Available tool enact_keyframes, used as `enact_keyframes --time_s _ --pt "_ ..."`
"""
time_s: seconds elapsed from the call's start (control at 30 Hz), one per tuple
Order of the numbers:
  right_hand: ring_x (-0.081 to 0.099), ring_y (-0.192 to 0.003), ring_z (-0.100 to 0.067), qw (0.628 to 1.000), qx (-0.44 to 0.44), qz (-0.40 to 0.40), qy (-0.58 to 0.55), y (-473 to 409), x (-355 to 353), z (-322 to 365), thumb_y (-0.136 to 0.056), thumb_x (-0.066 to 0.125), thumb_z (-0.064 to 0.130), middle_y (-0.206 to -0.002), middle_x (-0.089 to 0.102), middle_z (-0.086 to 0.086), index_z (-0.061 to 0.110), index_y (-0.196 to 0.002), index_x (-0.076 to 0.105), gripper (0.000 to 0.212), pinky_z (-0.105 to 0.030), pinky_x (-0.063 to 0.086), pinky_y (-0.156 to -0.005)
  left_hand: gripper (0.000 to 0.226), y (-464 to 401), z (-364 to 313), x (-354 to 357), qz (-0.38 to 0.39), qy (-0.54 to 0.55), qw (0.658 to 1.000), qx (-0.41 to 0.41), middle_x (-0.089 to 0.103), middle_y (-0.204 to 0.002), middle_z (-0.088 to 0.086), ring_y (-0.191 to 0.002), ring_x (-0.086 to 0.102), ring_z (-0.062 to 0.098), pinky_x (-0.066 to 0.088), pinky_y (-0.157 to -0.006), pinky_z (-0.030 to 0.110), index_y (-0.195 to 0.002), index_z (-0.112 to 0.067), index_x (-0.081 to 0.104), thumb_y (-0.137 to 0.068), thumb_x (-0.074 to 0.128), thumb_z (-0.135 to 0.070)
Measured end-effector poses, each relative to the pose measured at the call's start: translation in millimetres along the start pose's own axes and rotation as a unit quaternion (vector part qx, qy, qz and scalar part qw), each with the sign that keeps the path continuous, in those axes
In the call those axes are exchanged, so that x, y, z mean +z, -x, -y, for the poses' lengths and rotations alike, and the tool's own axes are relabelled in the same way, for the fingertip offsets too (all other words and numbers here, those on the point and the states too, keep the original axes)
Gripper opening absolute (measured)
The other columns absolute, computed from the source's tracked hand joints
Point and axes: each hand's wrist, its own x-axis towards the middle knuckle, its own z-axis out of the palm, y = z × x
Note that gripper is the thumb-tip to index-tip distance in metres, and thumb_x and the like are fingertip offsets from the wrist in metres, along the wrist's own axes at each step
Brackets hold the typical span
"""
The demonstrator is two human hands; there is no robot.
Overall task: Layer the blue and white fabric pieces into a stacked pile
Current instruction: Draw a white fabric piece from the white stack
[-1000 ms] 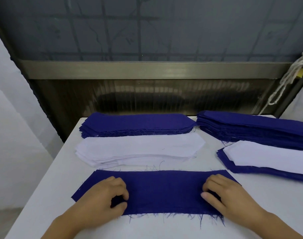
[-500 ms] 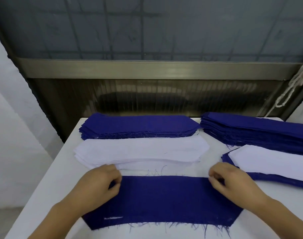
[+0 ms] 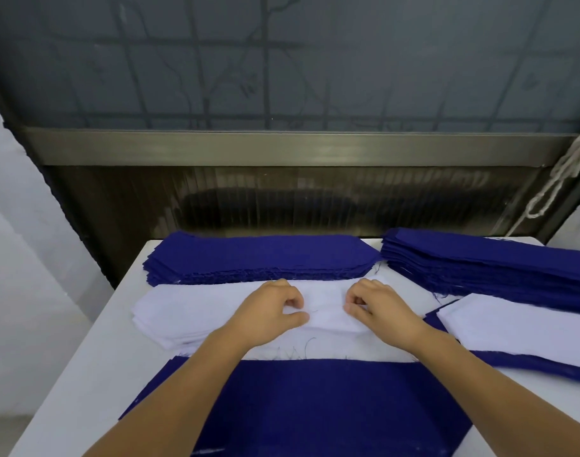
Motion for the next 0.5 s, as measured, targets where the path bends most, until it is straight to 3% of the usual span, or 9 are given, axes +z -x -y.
enact_keyframes --time_s 0.17,0.3,0.43,0.5 --pt "0.051 -0.082 -0.014 0.998 0.045 0.029 -0.017 -13 -4 3 -0.101 0.045 0.031 -0.085 0.057 -0.001 0.011 -0.084 0.057 0.029 -0.028 0.044 -0.077 0.032 -10 -5 4 0.000 -0.035 0.999 -0.036 0.055 -0.094 -0.014 -0.086 0.053 0.005 0.044 -0.071 0.021 -0.097 -0.029 0.062 -0.080 0.067 -0.055" --pt "0.053 -0.079 -0.017 0.996 0.074 0.032 -0.027 -17 -5 5 -0.103 0.042 0.031 -0.084 0.057 -0.005 0.008 -0.083 0.057 0.033 -0.028 0.043 -0.076 0.016 -18 -8 6 -0.021 -0.079 0.996 -0.044 0.054 -0.084 -0.013 -0.079 0.056 0.011 0.047 -0.068 0.026 -0.090 -0.025 0.063 -0.089 0.061 -0.040" --pt "0.048 -0.069 -0.007 0.995 0.075 0.024 -0.057 -15 -4 9 -0.096 0.048 0.048 -0.076 0.051 0.007 0.025 -0.073 0.051 0.032 -0.020 0.036 -0.061 0.014 -21 -5 6 -0.035 -0.089 0.995 -0.036 0.053 -0.080 -0.009 -0.074 0.054 0.011 0.044 -0.063 0.024 -0.089 -0.020 0.063 -0.093 0.055 -0.030" --pt "0.049 -0.076 -0.006 0.997 0.063 0.036 -0.025 -12 -3 11 -0.088 0.054 0.059 -0.082 0.052 0.012 0.034 -0.080 0.049 0.026 -0.019 0.034 -0.063 0.011 -19 -2 6 -0.041 -0.099 0.994 -0.024 0.051 -0.083 -0.011 -0.076 0.053 0.010 0.043 -0.066 0.023 -0.093 -0.022 0.062 -0.094 0.055 -0.030"
